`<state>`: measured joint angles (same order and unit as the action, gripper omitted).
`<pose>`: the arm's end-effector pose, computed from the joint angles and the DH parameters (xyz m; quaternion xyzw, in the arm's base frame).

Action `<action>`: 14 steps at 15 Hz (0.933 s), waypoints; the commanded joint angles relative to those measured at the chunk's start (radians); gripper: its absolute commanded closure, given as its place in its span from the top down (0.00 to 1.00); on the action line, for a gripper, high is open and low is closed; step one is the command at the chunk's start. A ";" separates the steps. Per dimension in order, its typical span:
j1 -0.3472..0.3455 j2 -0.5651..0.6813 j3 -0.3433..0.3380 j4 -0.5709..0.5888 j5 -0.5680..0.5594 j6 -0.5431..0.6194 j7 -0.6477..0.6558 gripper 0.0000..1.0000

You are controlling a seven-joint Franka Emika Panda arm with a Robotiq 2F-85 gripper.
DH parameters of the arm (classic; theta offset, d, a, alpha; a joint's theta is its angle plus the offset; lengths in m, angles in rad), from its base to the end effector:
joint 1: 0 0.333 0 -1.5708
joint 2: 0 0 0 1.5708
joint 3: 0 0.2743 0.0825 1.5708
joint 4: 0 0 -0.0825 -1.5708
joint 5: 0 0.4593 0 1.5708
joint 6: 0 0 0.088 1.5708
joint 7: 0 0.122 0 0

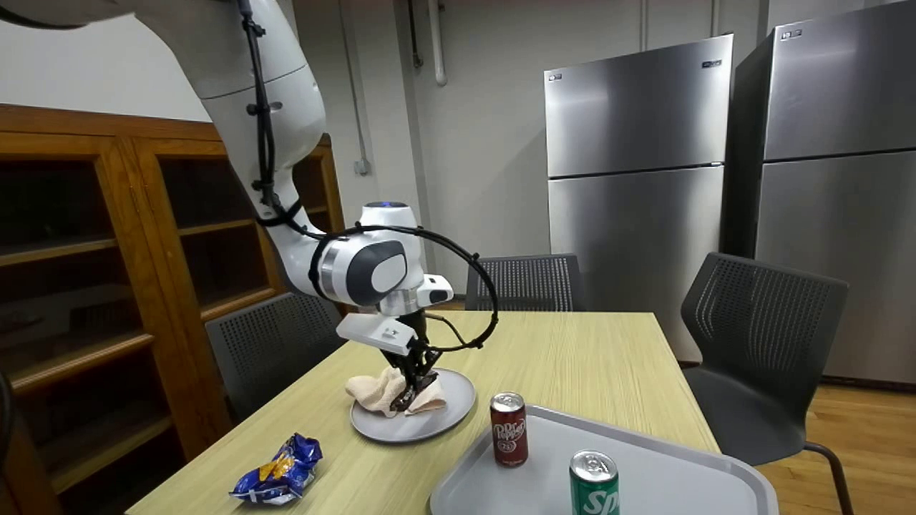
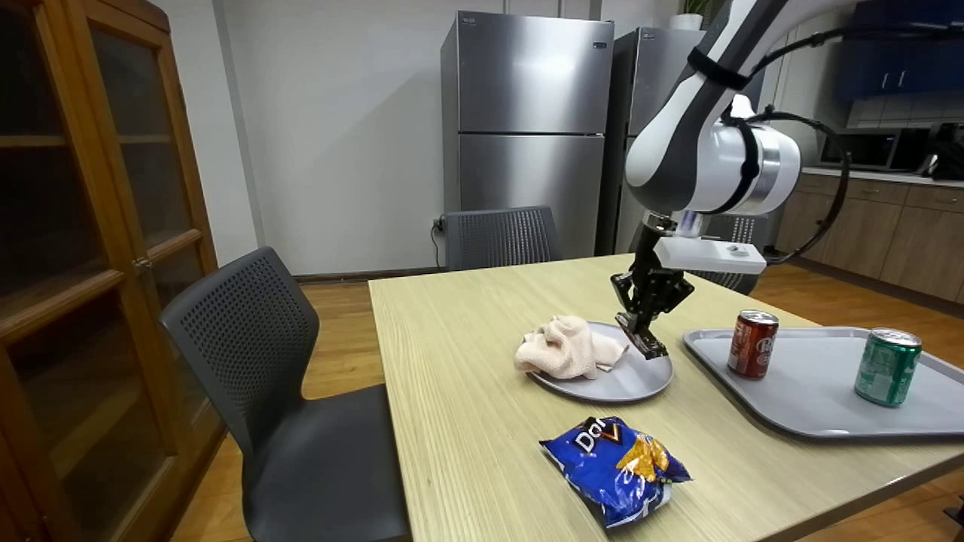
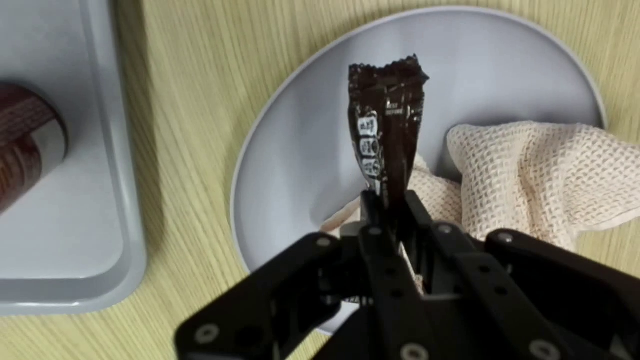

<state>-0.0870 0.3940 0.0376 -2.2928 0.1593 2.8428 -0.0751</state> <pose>0.5618 -0.0333 0.0712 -0.9943 0.0632 -0.0794 0.0315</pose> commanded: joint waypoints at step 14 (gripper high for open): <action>0.074 -0.242 -0.126 -0.413 -0.040 0.122 0.211 0.03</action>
<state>-0.0248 0.2004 -0.0747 -2.6447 0.1509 2.9401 0.0873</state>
